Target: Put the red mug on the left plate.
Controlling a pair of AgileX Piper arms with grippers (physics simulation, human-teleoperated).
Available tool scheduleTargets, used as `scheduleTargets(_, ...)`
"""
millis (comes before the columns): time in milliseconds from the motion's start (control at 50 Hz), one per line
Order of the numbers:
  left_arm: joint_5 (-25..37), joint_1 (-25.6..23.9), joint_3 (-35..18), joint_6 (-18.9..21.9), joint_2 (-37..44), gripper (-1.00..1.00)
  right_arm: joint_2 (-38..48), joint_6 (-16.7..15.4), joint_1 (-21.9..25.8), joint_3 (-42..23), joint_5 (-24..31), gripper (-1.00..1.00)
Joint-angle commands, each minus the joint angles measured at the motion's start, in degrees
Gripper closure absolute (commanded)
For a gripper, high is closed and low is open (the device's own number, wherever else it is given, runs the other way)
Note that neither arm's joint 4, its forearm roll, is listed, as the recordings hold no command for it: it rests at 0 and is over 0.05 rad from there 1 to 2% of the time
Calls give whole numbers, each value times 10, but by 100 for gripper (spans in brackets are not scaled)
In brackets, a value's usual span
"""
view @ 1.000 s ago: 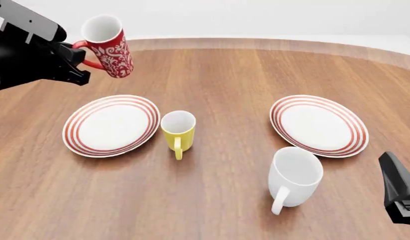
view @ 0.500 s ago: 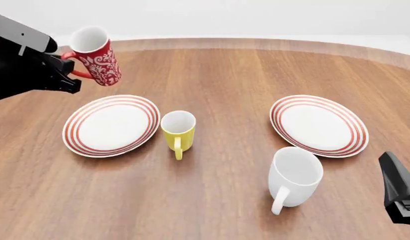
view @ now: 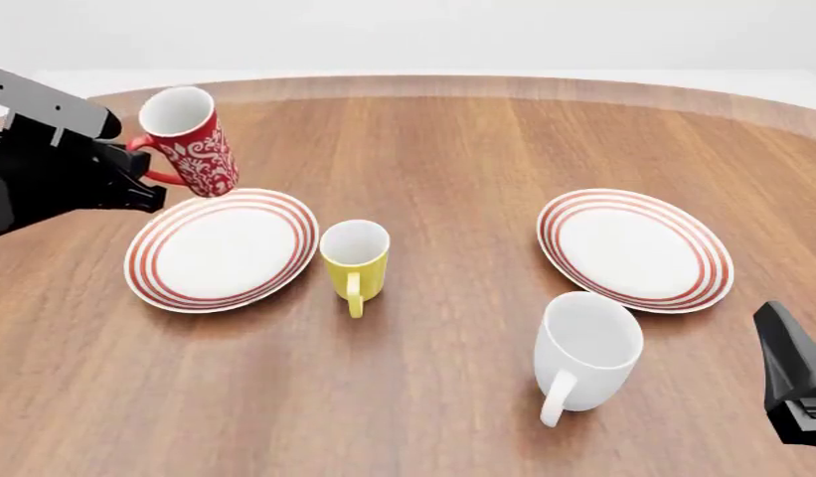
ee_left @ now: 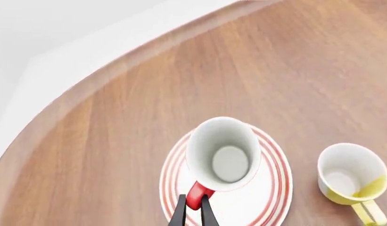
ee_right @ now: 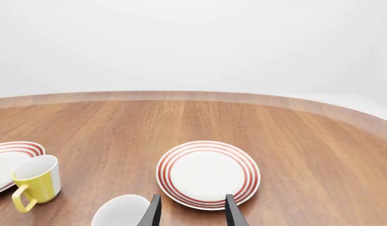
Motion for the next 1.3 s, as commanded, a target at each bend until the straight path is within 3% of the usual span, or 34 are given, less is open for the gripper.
scheduleTargets(20,-12,2,7,-5,7,100,0,0,0,0,0,-100)
scheduleTargets(780,-65,42,48,-19,25,100,0,0,0,0,0,-100)
scheduleTargets(1300,-119,35,81,-36,79,100,0,0,0,0,0,-100)
